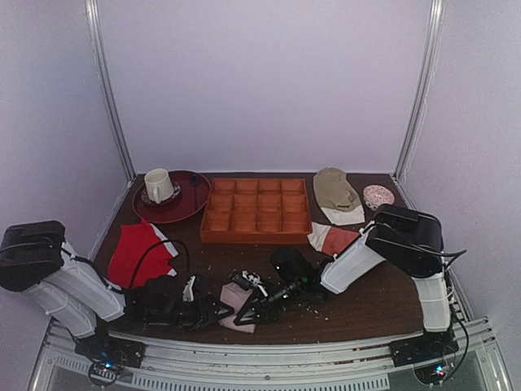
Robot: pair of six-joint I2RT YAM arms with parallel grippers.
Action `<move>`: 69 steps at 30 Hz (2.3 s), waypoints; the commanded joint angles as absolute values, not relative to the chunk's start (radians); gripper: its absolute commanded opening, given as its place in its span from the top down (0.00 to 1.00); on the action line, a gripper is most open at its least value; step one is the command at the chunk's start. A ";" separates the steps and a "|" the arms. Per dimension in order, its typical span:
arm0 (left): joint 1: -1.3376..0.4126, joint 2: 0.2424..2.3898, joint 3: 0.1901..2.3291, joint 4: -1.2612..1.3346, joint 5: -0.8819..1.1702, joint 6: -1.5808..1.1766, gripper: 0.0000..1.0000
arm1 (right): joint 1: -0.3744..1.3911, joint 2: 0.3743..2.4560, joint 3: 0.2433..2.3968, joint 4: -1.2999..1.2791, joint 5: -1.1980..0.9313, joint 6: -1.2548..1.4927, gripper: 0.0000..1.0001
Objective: Roll the underwear
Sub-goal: Roll the underwear at the center of the board.
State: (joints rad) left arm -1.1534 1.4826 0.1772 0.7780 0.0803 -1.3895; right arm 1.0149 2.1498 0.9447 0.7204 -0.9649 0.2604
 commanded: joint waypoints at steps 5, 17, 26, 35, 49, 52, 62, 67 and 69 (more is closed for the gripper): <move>-1.157 1.496 0.133 0.758 0.115 -1.383 0.53 | 1.008 2.225 0.884 0.452 -0.919 0.273 1.00; -1.157 1.303 0.196 0.414 0.092 -1.305 0.61 | 1.008 2.235 0.915 0.420 -0.917 0.262 1.00; -1.157 1.400 0.187 0.538 0.110 -1.331 0.46 | 1.008 2.238 0.922 0.410 -0.918 0.257 1.00; -1.157 1.389 0.203 0.484 0.119 -1.321 0.83 | 1.008 2.238 0.918 0.405 -0.912 0.253 1.00; -1.157 1.414 0.236 0.468 0.128 -1.315 1.00 | 1.039 2.088 0.919 0.238 -0.710 0.119 0.85; -1.157 1.414 0.237 0.466 0.127 -1.315 1.00 | 1.058 2.033 0.919 0.219 -0.640 0.097 0.78; -1.157 1.404 0.244 0.458 0.126 -1.313 1.00 | 1.085 1.919 0.917 0.266 -0.517 0.109 0.66; -1.157 1.408 0.246 0.460 0.126 -1.312 1.00 | 1.108 1.839 0.907 0.266 -0.371 0.070 0.63; -1.157 1.410 0.248 0.462 0.125 -1.312 1.00 | 1.141 1.815 0.908 0.252 -0.304 0.023 0.60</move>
